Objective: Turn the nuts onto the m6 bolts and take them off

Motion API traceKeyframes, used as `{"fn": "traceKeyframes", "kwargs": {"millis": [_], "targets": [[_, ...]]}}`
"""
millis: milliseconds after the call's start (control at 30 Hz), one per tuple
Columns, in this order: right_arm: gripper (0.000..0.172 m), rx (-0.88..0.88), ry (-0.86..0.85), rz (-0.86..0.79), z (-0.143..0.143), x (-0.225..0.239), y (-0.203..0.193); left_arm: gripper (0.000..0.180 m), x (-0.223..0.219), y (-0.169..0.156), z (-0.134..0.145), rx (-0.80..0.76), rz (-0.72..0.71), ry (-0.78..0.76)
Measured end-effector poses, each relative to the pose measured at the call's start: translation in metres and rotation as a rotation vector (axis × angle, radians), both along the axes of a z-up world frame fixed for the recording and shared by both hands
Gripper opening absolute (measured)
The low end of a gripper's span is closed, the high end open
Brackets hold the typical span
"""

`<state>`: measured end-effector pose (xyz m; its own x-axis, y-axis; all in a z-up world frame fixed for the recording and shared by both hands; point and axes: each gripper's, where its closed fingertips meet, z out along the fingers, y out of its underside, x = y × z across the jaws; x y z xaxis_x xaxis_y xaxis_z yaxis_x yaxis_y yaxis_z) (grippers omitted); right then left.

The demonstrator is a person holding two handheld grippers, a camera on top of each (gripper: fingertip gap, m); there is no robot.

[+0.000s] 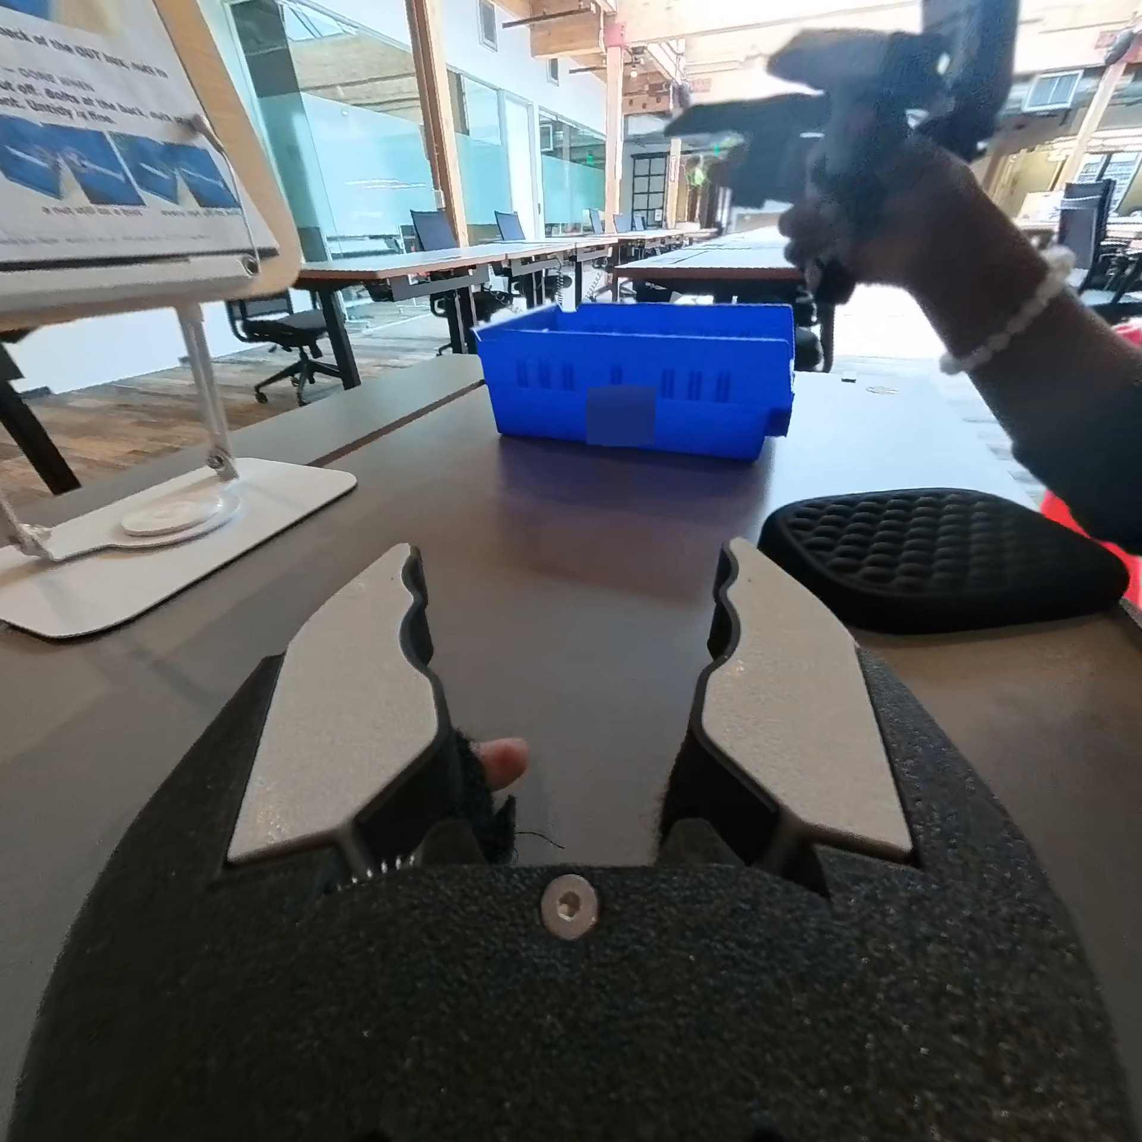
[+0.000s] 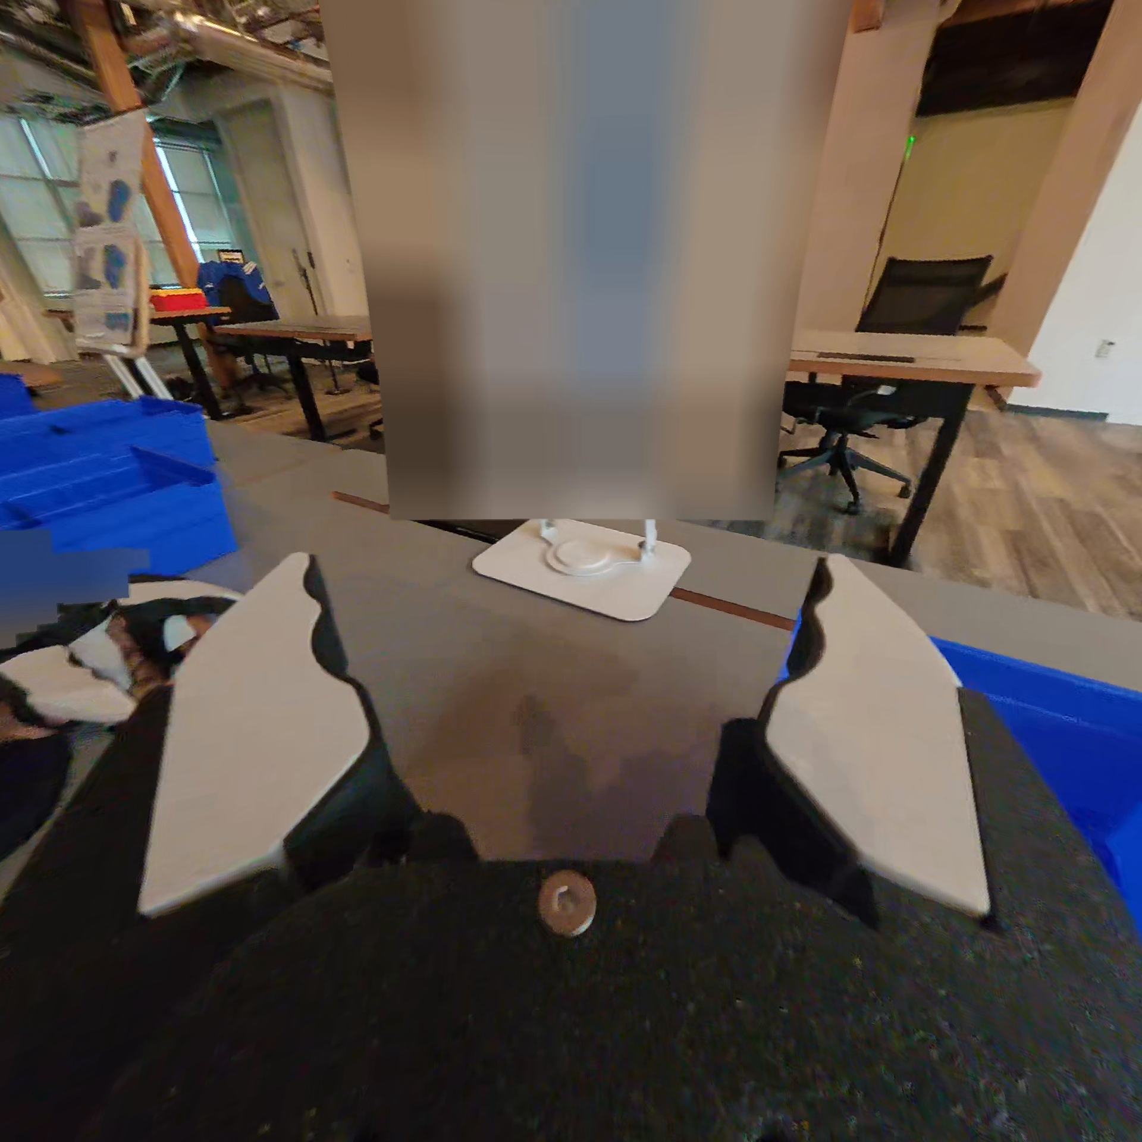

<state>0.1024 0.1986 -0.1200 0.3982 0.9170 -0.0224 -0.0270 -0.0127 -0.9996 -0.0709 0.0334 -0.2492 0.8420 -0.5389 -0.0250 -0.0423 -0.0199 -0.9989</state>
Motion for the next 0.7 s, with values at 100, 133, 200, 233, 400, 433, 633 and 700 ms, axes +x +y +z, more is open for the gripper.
{"fn": "traceKeyframes", "kwargs": {"millis": [100,133,200,233,400,433,633,700], "targets": [[0.136,0.013,0.040,0.076,-0.003,-0.015,-0.029,0.084,-0.007,-0.004,0.013,0.021,0.031,-0.008],[0.128,0.008,0.075,0.109,-0.002,-0.020,-0.037,0.081,-0.011,-0.006,0.020,0.028,0.052,-0.009],[0.113,0.001,0.143,0.159,-0.002,-0.027,-0.048,0.080,-0.021,-0.015,0.039,0.034,0.099,-0.021],[0.100,0.007,0.167,0.192,-0.002,-0.030,-0.054,0.076,-0.028,-0.022,0.051,0.036,0.130,-0.032],[0.062,0.114,0.158,0.271,-0.003,-0.037,-0.074,0.068,-0.097,-0.084,0.120,0.035,0.341,0.045],[0.063,0.130,0.134,0.283,-0.007,-0.040,-0.078,0.067,-0.115,-0.099,0.131,0.019,0.372,0.068],[0.066,0.151,0.061,0.293,-0.021,-0.053,-0.080,0.066,-0.238,-0.171,0.142,-0.278,0.556,0.202],[0.067,0.153,0.048,0.294,-0.025,-0.054,-0.078,0.061,-0.274,-0.182,0.130,-0.377,0.566,0.266]]}}
